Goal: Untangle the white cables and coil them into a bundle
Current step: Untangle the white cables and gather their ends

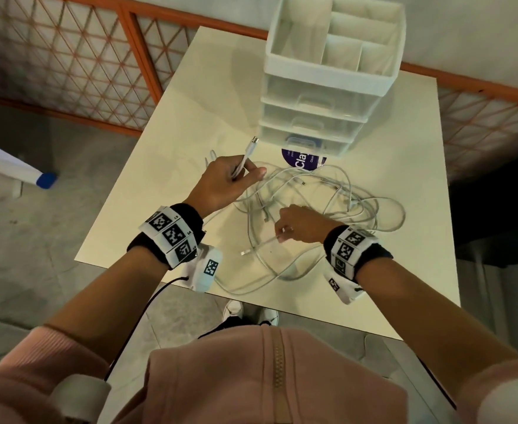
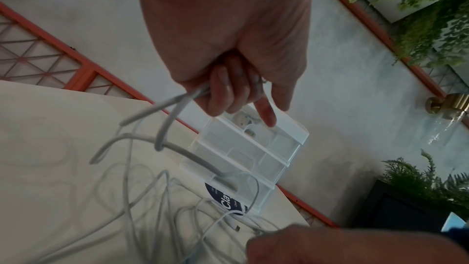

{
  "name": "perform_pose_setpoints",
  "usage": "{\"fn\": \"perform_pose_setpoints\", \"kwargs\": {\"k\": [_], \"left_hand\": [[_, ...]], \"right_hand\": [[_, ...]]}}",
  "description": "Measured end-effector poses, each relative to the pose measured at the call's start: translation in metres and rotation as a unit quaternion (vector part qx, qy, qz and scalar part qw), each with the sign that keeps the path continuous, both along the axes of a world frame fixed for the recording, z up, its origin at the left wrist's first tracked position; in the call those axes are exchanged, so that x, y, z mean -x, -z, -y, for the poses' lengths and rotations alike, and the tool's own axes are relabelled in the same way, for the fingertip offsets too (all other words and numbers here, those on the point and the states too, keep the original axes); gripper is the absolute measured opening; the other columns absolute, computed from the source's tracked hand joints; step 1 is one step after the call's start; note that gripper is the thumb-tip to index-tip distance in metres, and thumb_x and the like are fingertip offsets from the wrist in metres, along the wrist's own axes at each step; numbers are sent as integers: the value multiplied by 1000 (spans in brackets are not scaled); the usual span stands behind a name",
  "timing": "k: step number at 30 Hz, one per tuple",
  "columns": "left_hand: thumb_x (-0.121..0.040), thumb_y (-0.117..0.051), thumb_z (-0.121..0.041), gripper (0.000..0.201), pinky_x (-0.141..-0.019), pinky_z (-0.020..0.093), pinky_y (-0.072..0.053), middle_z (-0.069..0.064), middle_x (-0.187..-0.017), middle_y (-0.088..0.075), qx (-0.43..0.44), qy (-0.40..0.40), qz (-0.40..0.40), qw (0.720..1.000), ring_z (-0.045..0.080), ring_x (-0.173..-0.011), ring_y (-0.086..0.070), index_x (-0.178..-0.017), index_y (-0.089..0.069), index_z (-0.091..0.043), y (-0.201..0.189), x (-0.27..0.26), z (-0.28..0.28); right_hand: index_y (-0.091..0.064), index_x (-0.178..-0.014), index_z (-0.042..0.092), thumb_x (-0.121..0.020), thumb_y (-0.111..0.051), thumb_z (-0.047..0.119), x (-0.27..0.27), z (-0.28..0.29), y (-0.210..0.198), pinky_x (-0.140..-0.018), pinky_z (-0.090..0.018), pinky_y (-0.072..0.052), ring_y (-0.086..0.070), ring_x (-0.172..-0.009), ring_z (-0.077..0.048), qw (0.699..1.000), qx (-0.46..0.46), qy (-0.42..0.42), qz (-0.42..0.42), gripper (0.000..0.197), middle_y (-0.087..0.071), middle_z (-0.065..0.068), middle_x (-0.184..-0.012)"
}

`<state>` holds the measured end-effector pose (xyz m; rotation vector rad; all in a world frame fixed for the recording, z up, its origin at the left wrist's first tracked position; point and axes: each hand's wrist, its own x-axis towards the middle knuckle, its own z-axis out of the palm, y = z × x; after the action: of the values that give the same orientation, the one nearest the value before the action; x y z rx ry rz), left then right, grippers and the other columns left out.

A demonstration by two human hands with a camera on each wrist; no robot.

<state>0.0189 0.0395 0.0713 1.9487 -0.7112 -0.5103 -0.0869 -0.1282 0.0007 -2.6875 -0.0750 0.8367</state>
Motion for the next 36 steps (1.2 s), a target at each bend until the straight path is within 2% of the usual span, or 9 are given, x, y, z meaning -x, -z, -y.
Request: {"fn": "perform_pose_setpoints", "kwargs": {"k": [4,7,13,19,25,27,30,33,36], "left_hand": [[-91,-60,-26,27,-49,6,-29,-13,-42,-40,21,3,-2,1000,-3,-38,-42,-82,-65,-1,-12,-2,8],[-88,-62,-37,24,-55,23,-34,-12,-45,-34,30,-8,-20,999,5,-41,-32,-79,-62,-16,-9,-4,10],[-84,-63,-45,19,-60,34,-35,-13,-46,-31,59,-1,-79,995,10,-50,-31,-76,-53,-32,-14,8,23],[-95,-48,-42,36,-51,19,-39,-4,-69,-53,78,33,-63,994,15,-63,-46,-88,-49,-6,-29,13,47],[-102,-36,-28,30,-58,17,-40,-12,-54,-52,101,13,-85,991,1,-53,-47,-82,-47,-8,-37,16,56],[-102,-35,-26,28,-67,20,-39,-3,-70,-47,122,4,-84,989,7,-65,-45,-82,-45,-9,-40,15,59],[-103,-32,-29,33,-73,20,-48,1,-77,-56,163,36,-134,977,11,-69,-55,-76,-45,-14,-53,16,63],[-103,-29,-30,35,-64,27,-49,2,-68,-56,233,98,-213,944,17,-58,-53,-75,-42,-15,-72,17,67],[-104,-25,-28,35,-45,21,-33,-4,-55,-37,278,129,-266,914,10,-44,-33,-74,-38,-14,-84,12,67]], "right_hand": [[-71,-100,11,-95,-52,17,-3,42,-46,-79,-25,-40,-52,-89,-22,992,-40,103,57,21,-44,4,-80],[-70,-100,12,-96,-52,21,-2,55,-82,-67,-5,-38,-52,-71,-6,979,-107,137,107,21,-52,16,-78],[-63,-91,6,-97,-49,16,-9,33,-112,-66,-23,-55,-62,-64,-9,908,-305,232,167,18,-64,-13,-87],[-65,-98,-8,-92,-57,12,-17,21,-117,-62,-15,-54,-64,-56,-4,898,-316,243,184,23,-65,-10,-72],[-71,-89,7,-81,-71,18,-17,22,-115,-65,-17,-47,-60,-67,-13,892,-310,263,198,14,-70,-20,-84],[-65,-81,17,-74,-79,24,-20,23,-114,-68,-21,-45,-56,-67,-6,878,-312,294,211,17,-66,-7,-80],[-57,-99,19,-66,-84,24,-24,19,-118,-75,-14,-46,-56,-80,2,889,-318,283,168,43,-60,11,-88],[-58,-110,25,-70,-81,20,-26,17,-123,-92,-10,-41,-57,-103,2,888,-354,274,105,47,-63,15,-102],[-61,-95,31,-73,-78,30,-32,15,-125,-95,-15,-44,-59,-98,1,892,-370,244,83,28,-66,11,-99]]}}
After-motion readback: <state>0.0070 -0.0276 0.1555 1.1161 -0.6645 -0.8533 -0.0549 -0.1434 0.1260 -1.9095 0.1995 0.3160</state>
